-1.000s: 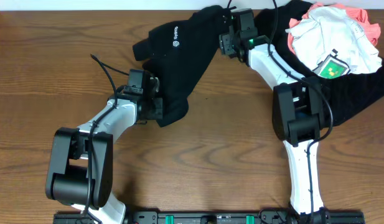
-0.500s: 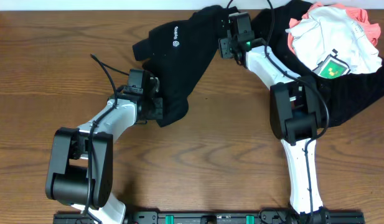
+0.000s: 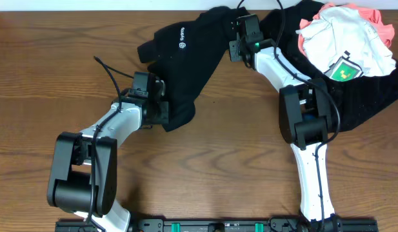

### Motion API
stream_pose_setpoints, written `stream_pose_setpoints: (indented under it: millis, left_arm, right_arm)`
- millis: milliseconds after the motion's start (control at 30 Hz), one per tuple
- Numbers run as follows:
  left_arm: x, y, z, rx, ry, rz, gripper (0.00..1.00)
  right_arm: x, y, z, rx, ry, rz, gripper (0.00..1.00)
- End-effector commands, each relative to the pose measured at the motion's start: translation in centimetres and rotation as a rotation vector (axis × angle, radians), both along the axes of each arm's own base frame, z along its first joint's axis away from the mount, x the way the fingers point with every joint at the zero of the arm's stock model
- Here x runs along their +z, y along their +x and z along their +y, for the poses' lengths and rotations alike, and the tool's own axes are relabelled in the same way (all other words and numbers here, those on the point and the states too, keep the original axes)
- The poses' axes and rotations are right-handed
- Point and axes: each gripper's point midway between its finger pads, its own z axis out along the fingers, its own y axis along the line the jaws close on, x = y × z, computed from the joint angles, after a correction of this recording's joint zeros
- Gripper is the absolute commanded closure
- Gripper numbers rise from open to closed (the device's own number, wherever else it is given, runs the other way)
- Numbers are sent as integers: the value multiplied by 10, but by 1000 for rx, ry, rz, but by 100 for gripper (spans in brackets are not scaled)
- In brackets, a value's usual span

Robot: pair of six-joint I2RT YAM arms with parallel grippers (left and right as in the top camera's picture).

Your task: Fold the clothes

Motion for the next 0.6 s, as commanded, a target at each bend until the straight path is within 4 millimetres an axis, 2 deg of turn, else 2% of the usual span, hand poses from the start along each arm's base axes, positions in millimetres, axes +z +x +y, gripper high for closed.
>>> stream_pose_setpoints:
  millis: [0,200,267,367,467,567]
  left_arm:
    - [-8,-8,11,24,57,36,94]
    - [-2,-15,41,109,208,43,94]
    - [7,-12,49,150,240,15,94]
    - [28,-3,50,168,235,-55,94]
    - [52,5,56,214,244,-137,94]
    - [78,12,57,231,234,-219,94]
  right_arm:
    - [25,-7,-2,-19,18,19,99]
    - [131,-25,-7,-17,40,-54,99]
    - [170,-33,-9,-16,54,-99,99]
    - [219,-46,-13,-15,74,-165,99]
    - [255,-59,-16,-15,88,-211,99]
    - [277,-71,-20,-13,95,-234,99]
